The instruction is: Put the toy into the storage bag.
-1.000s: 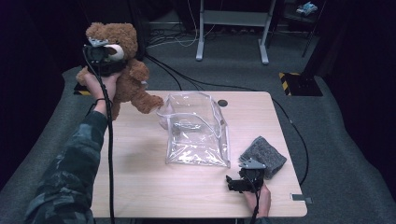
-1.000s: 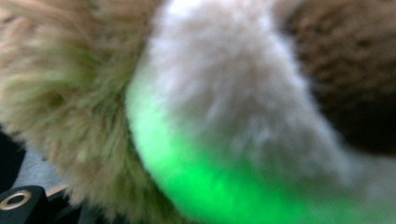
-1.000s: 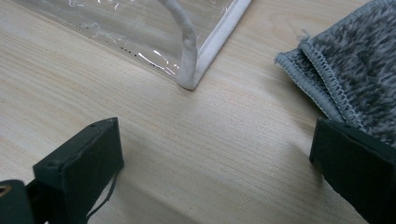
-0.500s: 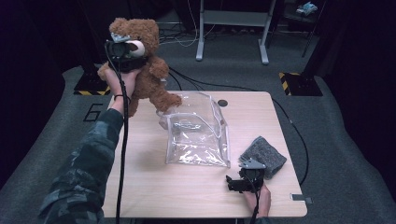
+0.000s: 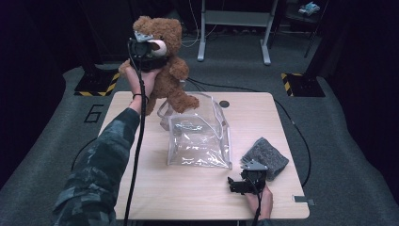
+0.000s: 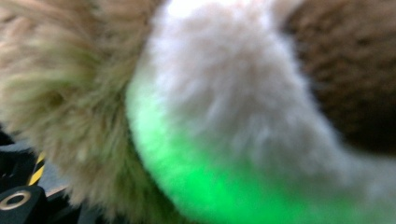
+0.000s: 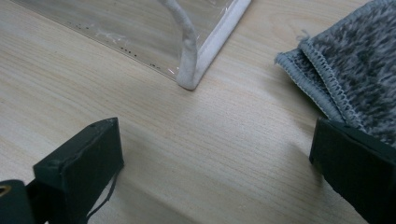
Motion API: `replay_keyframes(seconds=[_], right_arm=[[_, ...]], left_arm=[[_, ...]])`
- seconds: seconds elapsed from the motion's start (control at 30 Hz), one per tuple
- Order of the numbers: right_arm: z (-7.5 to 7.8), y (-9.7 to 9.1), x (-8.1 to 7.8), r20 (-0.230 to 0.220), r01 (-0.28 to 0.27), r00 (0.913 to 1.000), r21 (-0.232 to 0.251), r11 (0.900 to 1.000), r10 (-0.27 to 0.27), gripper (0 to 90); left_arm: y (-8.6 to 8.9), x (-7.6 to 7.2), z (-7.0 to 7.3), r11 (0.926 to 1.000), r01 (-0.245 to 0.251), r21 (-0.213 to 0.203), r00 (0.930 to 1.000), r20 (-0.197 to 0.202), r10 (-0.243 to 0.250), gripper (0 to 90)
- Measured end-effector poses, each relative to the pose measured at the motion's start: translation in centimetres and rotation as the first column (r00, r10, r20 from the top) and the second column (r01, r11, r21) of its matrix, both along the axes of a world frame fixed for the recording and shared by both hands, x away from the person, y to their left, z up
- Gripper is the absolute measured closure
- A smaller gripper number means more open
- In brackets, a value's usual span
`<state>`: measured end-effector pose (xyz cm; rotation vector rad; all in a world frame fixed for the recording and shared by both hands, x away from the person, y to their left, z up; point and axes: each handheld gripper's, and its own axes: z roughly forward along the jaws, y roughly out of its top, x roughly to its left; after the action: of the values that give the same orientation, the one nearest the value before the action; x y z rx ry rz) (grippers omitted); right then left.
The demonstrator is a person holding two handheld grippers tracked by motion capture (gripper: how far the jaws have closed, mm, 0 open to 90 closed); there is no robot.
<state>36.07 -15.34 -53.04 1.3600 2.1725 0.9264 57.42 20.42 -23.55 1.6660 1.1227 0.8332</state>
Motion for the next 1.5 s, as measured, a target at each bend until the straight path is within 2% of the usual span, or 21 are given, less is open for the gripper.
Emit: replay_keyframes(seconds=[0.1, 0.17, 0.3, 0.47, 0.77, 1.03, 1.17, 1.4, 1.5], right_arm=[[0.0, 0.0, 0.0, 0.0, 0.0, 1.0, 0.0, 1.0, 0.0, 1.8], [0.0, 0.0, 0.0, 0.0, 0.0, 1.0, 0.0, 1.0, 0.0, 1.9], [0.0, 0.0, 0.0, 0.0, 0.0, 1.0, 0.0, 1.0, 0.0, 1.9], [0.0, -0.1, 0.0, 0.003, -0.002, 1.0, -0.004, 1.0, 0.002, 2.1], [0.0, -0.1, 0.0, 0.002, -0.001, 1.0, -0.006, 1.0, 0.001, 2.1], [0.0, -0.1, 0.0, 0.004, -0.002, 1.0, -0.003, 1.0, 0.002, 2.3], [0.0, 0.0, 0.0, 0.001, 0.0, 1.0, -0.002, 1.0, 0.0, 2.3], [0.0, 0.0, 0.0, 0.002, -0.001, 1.0, -0.002, 1.0, 0.001, 2.4], [0.0, 0.0, 0.0, 0.002, -0.001, 1.0, -0.003, 1.0, 0.001, 2.3]], left_arm=[[-0.7, 0.1, 0.1, 0.9999, 0.016, 0.003, 0.9999, 0.004, -0.016, 43.5], [-1.7, 0.0, 0.2, 0.9991, 0.037, -0.021, 0.9993, 0.008, -0.037, 43.4], [-3.0, 0.0, 0.1, 0.9973, 0.07, -0.021, 0.9973, 0.023, -0.069, 43.3], [-4.3, 0.3, -0.6, 0.9914, 0.126, -0.036, 0.9919, 0.022, -0.125, 43.3], [-5.8, 0.7, -1.2, 0.9888, 0.139, -0.055, 0.9903, 0.014, -0.138, 43.1], [-6.3, 1.0, -3.1, 0.9825, 0.149, -0.112, 0.9882, -0.019, -0.152, 43.0], [-6.4, 0.8, -3.8, 0.9793, 0.149, -0.137, 0.988, -0.021, -0.153, 43.0], [-6.8, 0.2, -4.8, 0.9776, 0.154, -0.144, 0.9855, -0.05, -0.163, 42.7], [-6.7, 0.1, -5.3, 0.9783, 0.159, -0.133, 0.9833, -0.068, -0.169, 42.4]])
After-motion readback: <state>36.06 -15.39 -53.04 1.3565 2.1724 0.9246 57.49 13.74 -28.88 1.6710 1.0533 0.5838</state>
